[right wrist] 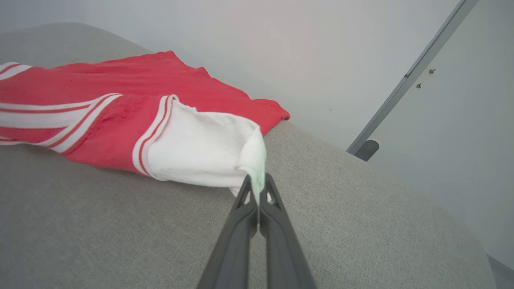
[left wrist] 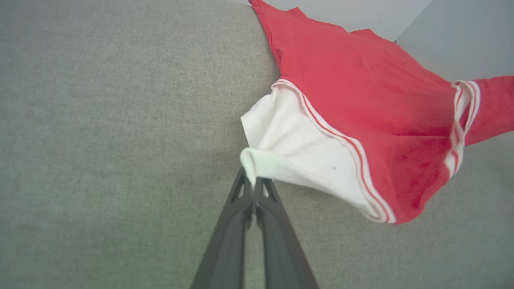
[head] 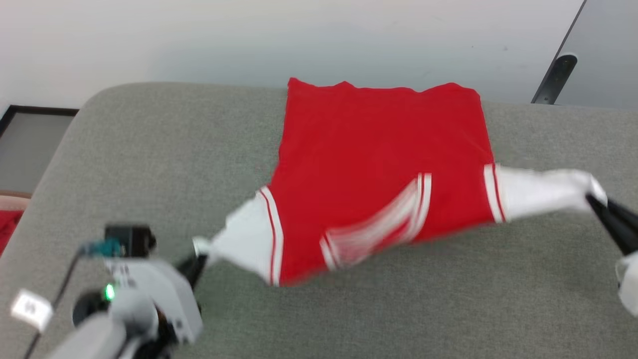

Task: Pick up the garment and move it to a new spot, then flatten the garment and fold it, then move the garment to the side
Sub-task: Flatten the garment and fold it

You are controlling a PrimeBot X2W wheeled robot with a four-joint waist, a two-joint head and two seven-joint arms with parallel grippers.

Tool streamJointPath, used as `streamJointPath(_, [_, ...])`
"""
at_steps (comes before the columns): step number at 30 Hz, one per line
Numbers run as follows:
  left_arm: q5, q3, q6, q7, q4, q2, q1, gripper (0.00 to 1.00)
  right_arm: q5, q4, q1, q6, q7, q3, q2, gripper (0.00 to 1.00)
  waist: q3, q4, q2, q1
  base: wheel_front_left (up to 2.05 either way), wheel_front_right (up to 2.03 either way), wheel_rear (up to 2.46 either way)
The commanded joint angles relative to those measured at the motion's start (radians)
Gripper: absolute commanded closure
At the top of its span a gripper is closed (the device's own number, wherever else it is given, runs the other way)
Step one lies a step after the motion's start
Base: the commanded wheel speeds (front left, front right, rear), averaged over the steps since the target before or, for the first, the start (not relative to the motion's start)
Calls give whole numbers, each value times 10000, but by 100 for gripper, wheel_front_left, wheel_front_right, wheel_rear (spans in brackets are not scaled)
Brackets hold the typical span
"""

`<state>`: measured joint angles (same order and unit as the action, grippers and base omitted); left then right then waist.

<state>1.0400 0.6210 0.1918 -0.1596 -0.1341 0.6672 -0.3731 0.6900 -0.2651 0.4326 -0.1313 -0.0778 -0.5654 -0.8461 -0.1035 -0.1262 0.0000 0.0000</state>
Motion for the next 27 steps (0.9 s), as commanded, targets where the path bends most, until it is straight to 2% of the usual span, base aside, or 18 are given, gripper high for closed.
streamJointPath(1, [125, -38, 487, -136, 780, 274, 664, 100, 133, 223, -485, 10, 148, 206, -182, 100, -22, -16, 0, 0, 0, 0, 0])
streamJointPath(6, [482, 6, 1474, -313, 2557, 580, 2140, 100, 188, 1012, -1756, 10, 605, 557, -450, 100, -43, -31, 0, 0, 0, 0, 0])
streamJointPath(11, [679, -36, 1996, -216, 3251, 743, 3048, 100, 383, 1573, -2990, 10, 1028, 1125, -374, 100, -94, -27, 0, 0, 0, 0, 0])
streamJointPath(19, [717, -92, 2332, -33, 3386, 776, 3572, 100, 429, 1968, -4533, 10, 1708, 2162, -87, 100, -223, 25, 0, 0, 0, 0, 0])
streamJointPath(27, [699, -68, 2197, 110, 3143, 537, 3342, 100, 432, 2193, -5082, 10, 2705, 2933, 361, 100, -434, 93, 0, 0, 0, 0, 0])
